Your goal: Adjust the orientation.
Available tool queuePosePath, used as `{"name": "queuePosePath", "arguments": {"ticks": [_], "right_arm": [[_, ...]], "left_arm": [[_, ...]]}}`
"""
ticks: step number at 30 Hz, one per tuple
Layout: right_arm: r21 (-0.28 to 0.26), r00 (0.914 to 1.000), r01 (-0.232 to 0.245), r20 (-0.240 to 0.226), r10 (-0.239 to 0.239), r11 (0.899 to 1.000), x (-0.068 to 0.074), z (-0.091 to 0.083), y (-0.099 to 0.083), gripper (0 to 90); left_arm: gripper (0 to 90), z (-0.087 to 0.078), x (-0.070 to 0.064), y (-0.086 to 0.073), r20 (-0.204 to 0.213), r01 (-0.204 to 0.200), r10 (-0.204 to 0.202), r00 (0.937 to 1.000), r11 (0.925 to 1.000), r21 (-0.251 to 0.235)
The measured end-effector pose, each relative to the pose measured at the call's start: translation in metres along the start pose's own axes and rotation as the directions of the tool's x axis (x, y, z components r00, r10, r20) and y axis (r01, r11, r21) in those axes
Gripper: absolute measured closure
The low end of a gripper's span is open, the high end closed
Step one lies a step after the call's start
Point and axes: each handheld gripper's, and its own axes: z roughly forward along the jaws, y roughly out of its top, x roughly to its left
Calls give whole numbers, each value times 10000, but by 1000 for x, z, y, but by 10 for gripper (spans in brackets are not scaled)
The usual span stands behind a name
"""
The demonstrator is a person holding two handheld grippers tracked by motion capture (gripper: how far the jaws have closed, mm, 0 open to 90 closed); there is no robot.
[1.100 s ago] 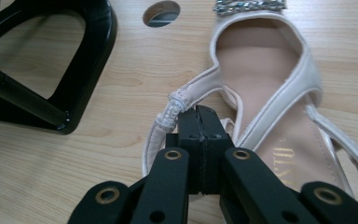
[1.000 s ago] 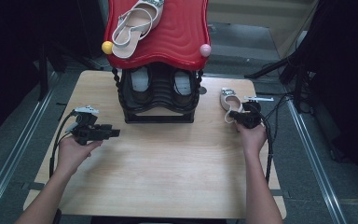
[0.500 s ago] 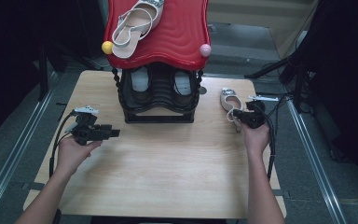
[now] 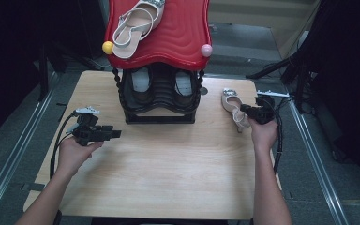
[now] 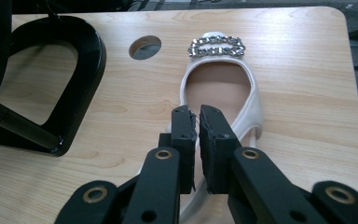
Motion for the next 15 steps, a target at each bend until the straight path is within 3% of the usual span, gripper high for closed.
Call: {"name": "queuePosePath", "arguments": {"ticks": [8,15], "right_arm": [[139,9995,46,-314,-41,9999,4,13,13,812],[428,9994,-83,-336,98,9990,5,35,9,783]], "left_arm": [[483,1,1,0,-15,-41,41,10000,10000,14],[484,1,1,0,1,-44,44,10000,10000,29]]}}
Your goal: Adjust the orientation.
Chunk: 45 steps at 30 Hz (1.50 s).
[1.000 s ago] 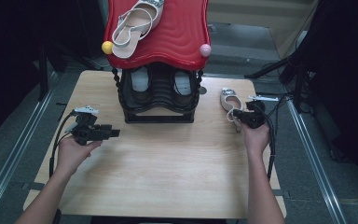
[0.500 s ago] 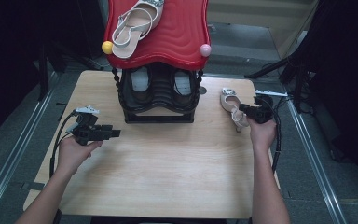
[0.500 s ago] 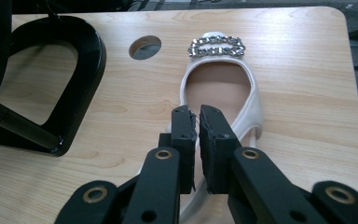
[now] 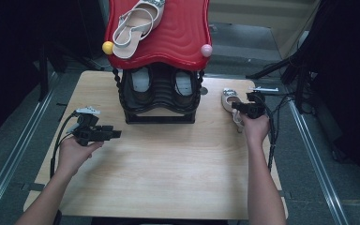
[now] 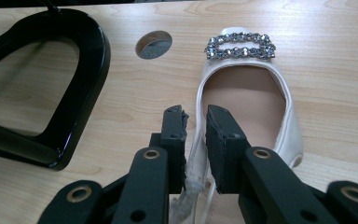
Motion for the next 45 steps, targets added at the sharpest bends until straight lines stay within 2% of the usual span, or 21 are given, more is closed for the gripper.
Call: {"name": "queuePosePath", "arguments": {"ticks": [8,11,14,19,25,30,35,39,45], "right_arm": [[203,9997,-82,218,77,9998,-2,16,-2,773],[567,9994,-223,294,207,9981,-5,23,-4,788],[528,9988,-343,381,323,9980,-4,23,-4,802],[1010,9984,-363,469,317,9942,-3,28,0,831],[1064,9966,-782,353,749,9912,-6,28,2,866],[1003,9965,-662,582,606,9928,-1,28,4,875],[714,9967,-708,459,676,9949,1,20,10,880],[677,9965,-782,360,759,9946,4,15,15,882],[571,9909,-1274,-360,1296,9902,3,9,19,883]], "left_arm": [[484,1,-1,0,10,-28,28,10000,10000,34],[484,0,0,0,13,-33,33,10000,10000,17],[484,1,0,0,27,-18,18,10000,10000,19],[485,1,0,0,7,-50,50,10000,10000,43],[486,1,1,0,24,7,-7,10000,10000,33],[487,1,2,0,59,61,-61,10000,10000,-8],[487,1,3,-1,108,92,-92,9999,10000,-15],[487,1,2,-1,120,93,-93,9999,10000,-3],[487,1,3,-1,125,96,-96,9999,10000,-11]]}}
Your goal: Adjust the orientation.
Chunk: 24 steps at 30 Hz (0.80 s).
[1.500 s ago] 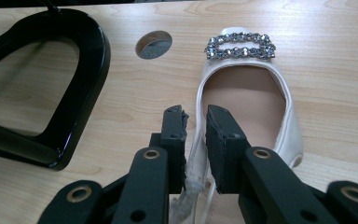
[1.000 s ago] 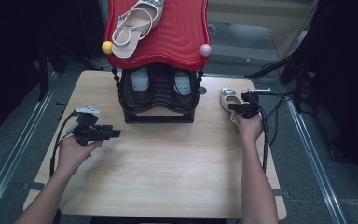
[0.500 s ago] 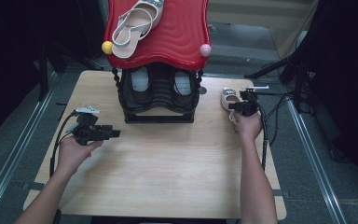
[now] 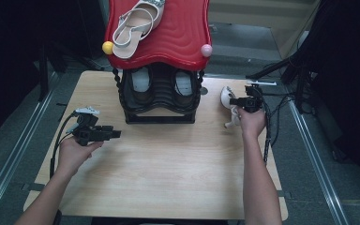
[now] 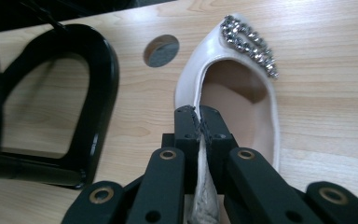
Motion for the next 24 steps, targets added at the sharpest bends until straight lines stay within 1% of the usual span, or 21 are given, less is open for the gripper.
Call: {"name": "queuePosePath", "arguments": {"ticks": [3,5,8,9,11,12,13,18,20,22,24], "right_arm": [[-57,9989,-260,-404,258,9996,2,-3,2,883],[-87,9984,-258,-510,254,9996,5,-5,4,883],[-96,9990,-97,-432,93,9999,12,-9,7,884],[-142,9988,-64,-478,57,9999,14,-10,8,884],[-254,9981,-137,-598,122,9996,15,-14,10,884],[-300,9970,-265,-738,242,9992,16,-16,11,883],[-273,9964,-277,-808,254,9992,17,-18,13,884],[-317,9970,-28,-780,3,9995,27,-28,22,884],[-318,9968,-47,-796,22,9995,32,-33,27,884],[-416,9971,104,-746,-135,9991,37,-38,32,883],[-488,9961,32,-880,-75,9988,41,-44,38,883]], "left_arm": [[487,0,0,0,2,6,-6,10000,10000,-10],[487,0,0,0,-17,-32,32,10000,10000,-5],[487,-1,0,0,-7,8,-8,10000,10000,-49],[487,-1,0,0,-4,-2,2,10000,10000,-42],[487,-1,0,0,11,-17,17,10000,10000,-34],[487,-1,0,0,5,-17,17,10000,10000,-44],[487,-1,-1,0,5,-10,10,10000,10000,-30],[487,-1,-1,0,19,-19,19,10000,10000,-28],[487,-1,-1,0,26,-3,3,10000,10000,-51],[487,-1,-1,0,42,-38,39,10000,10000,-33],[487,-1,-1,0,51,-48,48,10000,10000,-35]]}}
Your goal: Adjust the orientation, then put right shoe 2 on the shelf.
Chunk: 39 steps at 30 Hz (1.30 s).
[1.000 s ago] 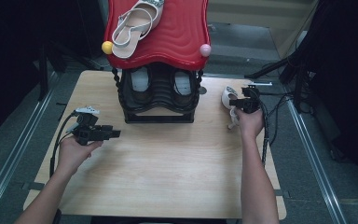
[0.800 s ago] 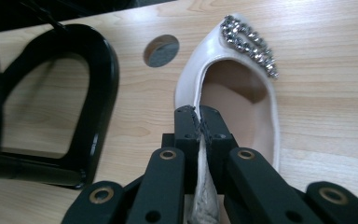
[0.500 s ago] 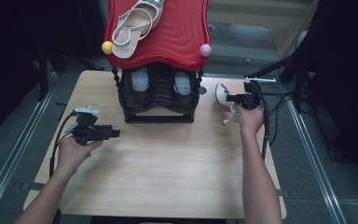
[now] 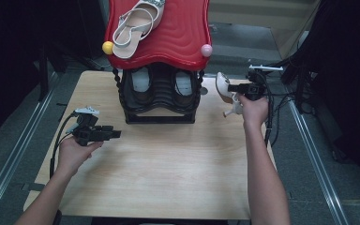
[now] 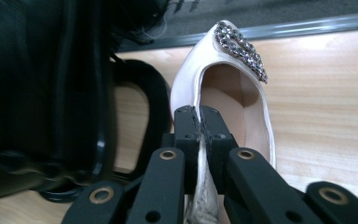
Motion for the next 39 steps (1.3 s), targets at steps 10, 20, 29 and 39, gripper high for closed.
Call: {"name": "queuePosePath", "arguments": {"ticks": [10,20,29,39], "right_arm": [[-235,9998,190,-96,-192,9995,25,-29,30,883],[-606,9991,370,-192,-382,9975,47,-59,57,883],[-843,9980,557,-267,-582,9949,70,-81,77,882],[-1104,9961,738,-401,-786,9911,101,-102,103,882]], "left_arm": [[487,0,-1,0,61,-10,10,10000,10000,1],[487,1,-2,0,68,-8,9,10000,10000,-36],[487,2,-4,0,91,-38,38,10000,10000,-13],[487,1,-4,0,144,-43,42,9999,10000,72]]}}
